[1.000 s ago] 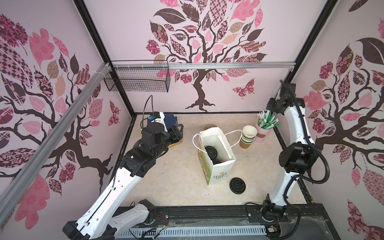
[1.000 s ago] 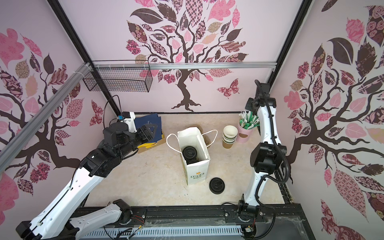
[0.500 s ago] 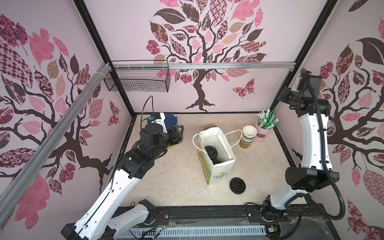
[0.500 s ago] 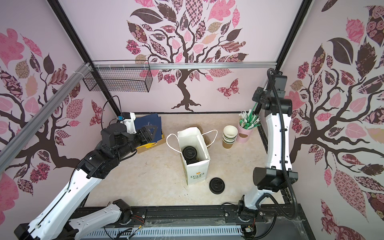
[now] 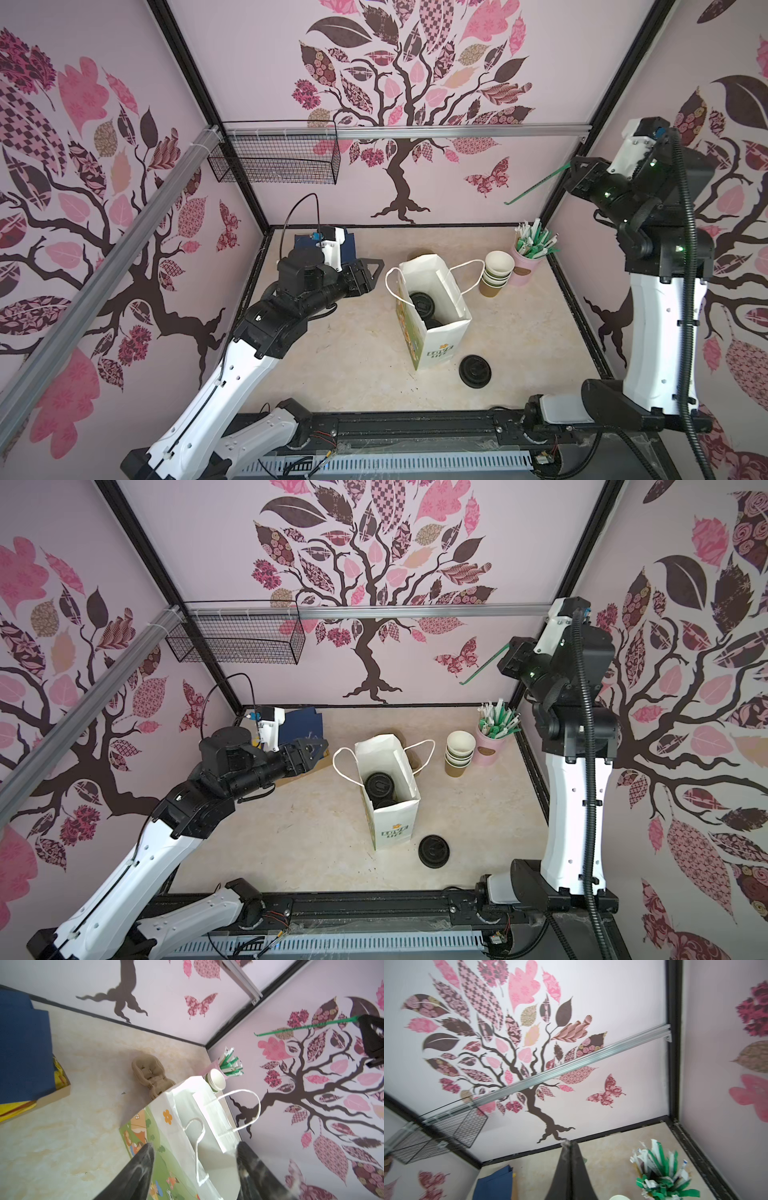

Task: Pack the takeout coffee
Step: 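Pull the straw up and carry it toward the bag with the right gripper, then lower the green straw into the bag beside the cups and open the right gripper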

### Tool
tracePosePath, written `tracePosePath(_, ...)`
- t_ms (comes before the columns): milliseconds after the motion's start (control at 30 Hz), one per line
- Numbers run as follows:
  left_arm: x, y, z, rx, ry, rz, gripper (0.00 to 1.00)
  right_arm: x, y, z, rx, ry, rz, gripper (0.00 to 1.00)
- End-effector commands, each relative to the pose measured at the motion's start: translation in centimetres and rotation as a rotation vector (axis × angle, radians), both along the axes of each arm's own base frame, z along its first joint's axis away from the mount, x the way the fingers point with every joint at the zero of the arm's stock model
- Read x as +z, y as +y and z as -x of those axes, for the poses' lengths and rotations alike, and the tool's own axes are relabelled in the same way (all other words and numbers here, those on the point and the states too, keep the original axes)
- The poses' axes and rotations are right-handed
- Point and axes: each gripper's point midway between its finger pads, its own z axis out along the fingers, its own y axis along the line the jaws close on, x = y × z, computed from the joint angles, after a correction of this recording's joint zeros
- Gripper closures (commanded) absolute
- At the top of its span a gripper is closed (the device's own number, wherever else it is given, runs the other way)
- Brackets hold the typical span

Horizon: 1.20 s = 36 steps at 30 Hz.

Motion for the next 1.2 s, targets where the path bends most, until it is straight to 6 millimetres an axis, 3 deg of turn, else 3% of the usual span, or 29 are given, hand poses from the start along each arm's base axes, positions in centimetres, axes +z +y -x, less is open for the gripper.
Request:
tracePosePath(0,0.2,-1.9,2.1,-0.160,0.056,0.021,0.31,1.7,4.0,2.7,0.217,-0.023,-0.104,1.00)
tracePosePath(333,-1.1,-3.4,3.3,-0.256,0.143,0.081,0.21,-0.5,10.5,7.5,0.530,0.111,-0.141,1.00)
tracePosePath(500,-2.1,-3.7,3.2,-0.256,0.179,0.086,0.23,-1.5,15.6,9.3,0.674,0.158,-0.110,1.00)
tracePosePath(733,-4.1,-3.2,2.3,-0.193,0.228,0.057,0.29,-5.4,20.0,10.7,0.779,0.284,-0.055,1.00)
tracePosePath(900,-5.0,-3.6,1.9,-0.187,0.253,0.072,0.42,-9.6,21.6,11.5,0.791,0.419,0.018,1.00)
tracePosePath(1000,-5.4,-3.7,1.6,-0.178,0.258,0.074,0.52,-11.1,22.0,11.7,0.790,0.461,0.042,1.00)
tracePosePath(1167,-5.9,-3.8,1.1,-0.164,0.261,0.075,0.66,-10.6,22.0,12.0,0.791,0.449,0.031,1.00)
